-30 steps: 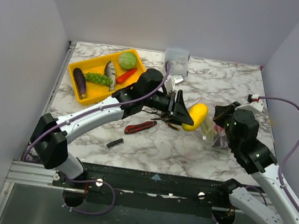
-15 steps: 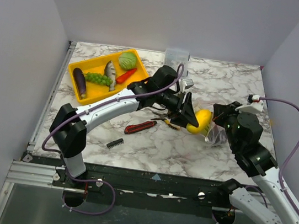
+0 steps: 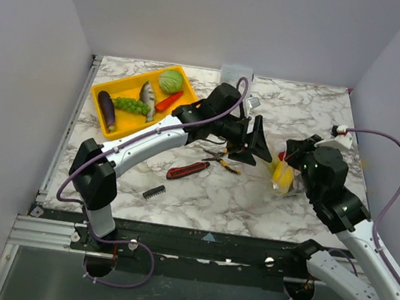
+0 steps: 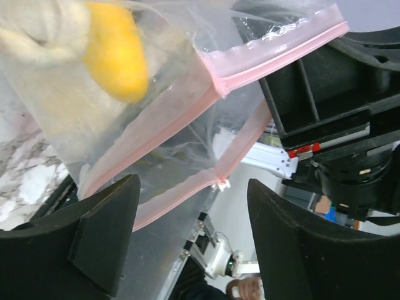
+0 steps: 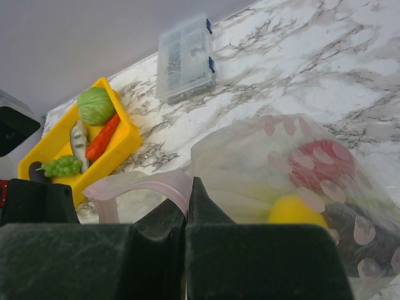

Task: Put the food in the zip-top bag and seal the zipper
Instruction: Place the fake fruit in the zipper food storage bag, then pick up the fake vegetable from the bin.

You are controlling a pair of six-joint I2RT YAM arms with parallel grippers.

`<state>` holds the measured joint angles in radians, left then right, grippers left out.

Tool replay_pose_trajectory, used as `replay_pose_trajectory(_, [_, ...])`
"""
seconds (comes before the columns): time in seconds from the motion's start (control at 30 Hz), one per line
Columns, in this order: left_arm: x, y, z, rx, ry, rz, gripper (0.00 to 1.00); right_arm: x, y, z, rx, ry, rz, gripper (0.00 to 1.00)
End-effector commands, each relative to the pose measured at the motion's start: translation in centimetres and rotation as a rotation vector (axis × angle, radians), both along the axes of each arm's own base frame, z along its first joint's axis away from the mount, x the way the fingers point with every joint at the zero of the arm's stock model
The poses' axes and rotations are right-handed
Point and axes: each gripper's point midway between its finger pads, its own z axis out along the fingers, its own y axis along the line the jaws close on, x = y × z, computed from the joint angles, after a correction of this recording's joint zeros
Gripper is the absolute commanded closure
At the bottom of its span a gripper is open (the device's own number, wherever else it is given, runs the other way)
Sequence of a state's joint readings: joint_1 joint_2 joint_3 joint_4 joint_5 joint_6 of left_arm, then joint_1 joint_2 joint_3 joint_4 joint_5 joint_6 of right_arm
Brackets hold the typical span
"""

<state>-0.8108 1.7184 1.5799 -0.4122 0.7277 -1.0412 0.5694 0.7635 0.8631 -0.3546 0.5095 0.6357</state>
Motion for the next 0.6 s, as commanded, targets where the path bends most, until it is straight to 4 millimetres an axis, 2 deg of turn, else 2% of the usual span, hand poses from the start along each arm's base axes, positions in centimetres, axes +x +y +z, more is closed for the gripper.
replay_pose_trajectory(0.0, [0.1,1.2,0.7,0.028,-0.112,0.015,0.32,-0.2,-1.1,1.8,0.012,-0.035,-0.052,1.00])
replay_pose_trajectory(0.17, [1.3,2.6,2.8,0.005,-0.286,0.077,0.33,-0.4,-1.4,1.7,0.002,-0.030,-0.062,1.00])
replay_pose_trajectory(0.27, [2.7,4.5,4.8,-0.027,-0.420,0.177,0.33,-0.6,-1.8,1.9,-0.004,-0.034,-0.069,1.00])
replay_pose_trajectory(0.4, [6.4,8.9,6.3,0.017,-0.648,0.414,0.30,-0.8,-2.1,2.1,-0.007,-0.037,-0.082,1.00])
replay_pose_trajectory(0.57, [10.6,16.2,6.0,0.112,-0.858,0.767,0.04,-0.9,-2.1,2.1,-0.008,-0.034,-0.081,1.00])
